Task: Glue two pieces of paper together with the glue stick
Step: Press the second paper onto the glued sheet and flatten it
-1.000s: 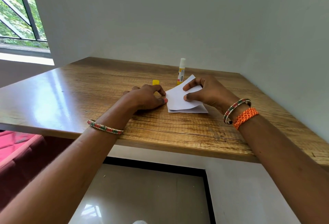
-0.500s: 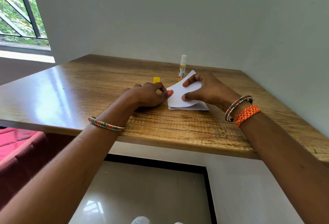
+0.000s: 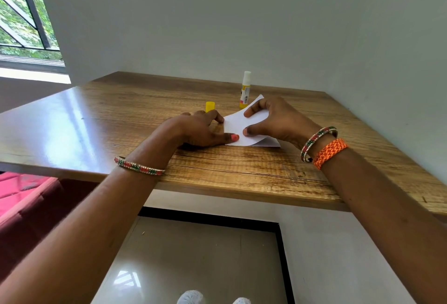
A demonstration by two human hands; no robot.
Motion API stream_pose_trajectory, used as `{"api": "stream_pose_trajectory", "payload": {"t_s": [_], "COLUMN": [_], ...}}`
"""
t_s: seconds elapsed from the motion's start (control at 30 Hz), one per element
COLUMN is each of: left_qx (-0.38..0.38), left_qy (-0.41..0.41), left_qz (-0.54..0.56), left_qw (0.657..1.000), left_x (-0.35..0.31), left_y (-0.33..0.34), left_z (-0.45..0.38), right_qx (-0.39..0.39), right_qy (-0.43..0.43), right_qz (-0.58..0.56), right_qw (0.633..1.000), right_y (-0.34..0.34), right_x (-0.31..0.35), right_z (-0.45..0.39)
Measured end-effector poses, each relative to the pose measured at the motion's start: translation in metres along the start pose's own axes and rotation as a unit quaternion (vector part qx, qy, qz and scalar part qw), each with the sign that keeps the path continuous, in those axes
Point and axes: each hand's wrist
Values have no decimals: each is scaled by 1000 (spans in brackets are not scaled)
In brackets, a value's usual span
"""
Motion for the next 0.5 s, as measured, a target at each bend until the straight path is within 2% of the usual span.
{"api": "stream_pose_trajectory", "payload": {"t_s": [0.33,0.5], "left_qx": [41,41], "left_qy": [2,0], "left_qz": [-63,-63], "left_qw": [997,997], "left_x": [-1,0], "left_y": [0,1], "left_z": [-1,-2], "right_qx": [-5,12], "right_qy": [-23,-1], "right_qz": [50,100], "right_qw": [998,995], "right_y": [2,0], "right_x": [-4,-6], "right_z": [-1,-4]}}
Point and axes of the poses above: each hand's wrist, its own z-axis away from the middle knuckle, its own y-axis out of the palm, x = y × z, and after that the axes turned 3 degrees about z, right-handed
